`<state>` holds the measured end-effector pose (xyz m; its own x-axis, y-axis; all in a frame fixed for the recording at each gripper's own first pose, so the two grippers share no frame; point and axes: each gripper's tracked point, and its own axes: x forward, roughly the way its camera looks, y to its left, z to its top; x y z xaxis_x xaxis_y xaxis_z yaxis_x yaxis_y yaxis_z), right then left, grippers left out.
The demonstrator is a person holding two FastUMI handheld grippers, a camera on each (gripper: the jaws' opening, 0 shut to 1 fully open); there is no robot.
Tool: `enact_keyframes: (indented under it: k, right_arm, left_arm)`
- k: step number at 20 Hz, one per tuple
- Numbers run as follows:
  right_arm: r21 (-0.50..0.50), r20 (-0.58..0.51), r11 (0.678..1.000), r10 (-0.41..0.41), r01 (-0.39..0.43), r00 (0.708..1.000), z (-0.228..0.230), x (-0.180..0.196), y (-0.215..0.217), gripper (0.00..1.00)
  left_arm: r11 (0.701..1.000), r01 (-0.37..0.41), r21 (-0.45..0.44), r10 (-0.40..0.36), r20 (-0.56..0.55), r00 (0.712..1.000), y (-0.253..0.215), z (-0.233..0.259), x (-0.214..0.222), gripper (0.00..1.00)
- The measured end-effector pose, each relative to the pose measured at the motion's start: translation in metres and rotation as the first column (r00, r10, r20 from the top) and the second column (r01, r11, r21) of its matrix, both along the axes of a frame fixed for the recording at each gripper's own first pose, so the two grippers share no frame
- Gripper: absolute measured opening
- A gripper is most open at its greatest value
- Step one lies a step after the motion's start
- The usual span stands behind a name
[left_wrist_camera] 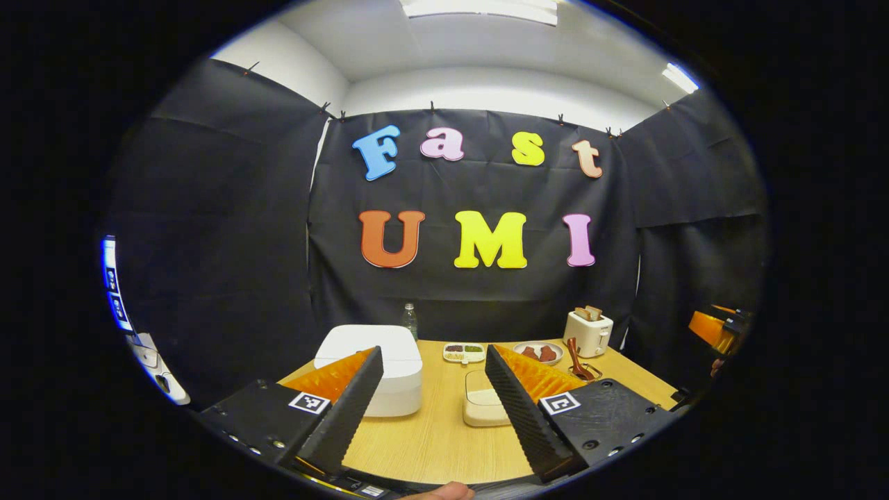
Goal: Close the left gripper, press the button to open the rice cooker; take a wooden spoon from the chopstick holder with the right hand, scoop a spoonful of rice and pour it into the rice cooker, then put the wooden spoon back into the chopstick holder.
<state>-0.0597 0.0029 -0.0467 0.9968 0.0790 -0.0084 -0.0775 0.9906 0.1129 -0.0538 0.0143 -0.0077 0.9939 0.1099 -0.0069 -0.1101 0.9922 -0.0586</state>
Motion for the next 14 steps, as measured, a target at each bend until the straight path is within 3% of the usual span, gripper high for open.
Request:
enact_keyframes:
  k: [5,14]
  right_arm:
    - [-0.055,-0.008,0.998,0.028,-0.028,1.0,0.005,-0.01,0.012,1.0]
    - [-0.101,0.08,0.995,0.035,-0.026,0.996,0.022,-0.034,0.012,0.99]
  left_arm:
    - [0.998,0.028,-0.055,-0.024,0.076,0.997,-0.017,0.006,-0.022,0.93]
    - [0.993,0.11,0.054,-0.111,0.027,0.993,-0.062,-0.006,-0.034,0.94]
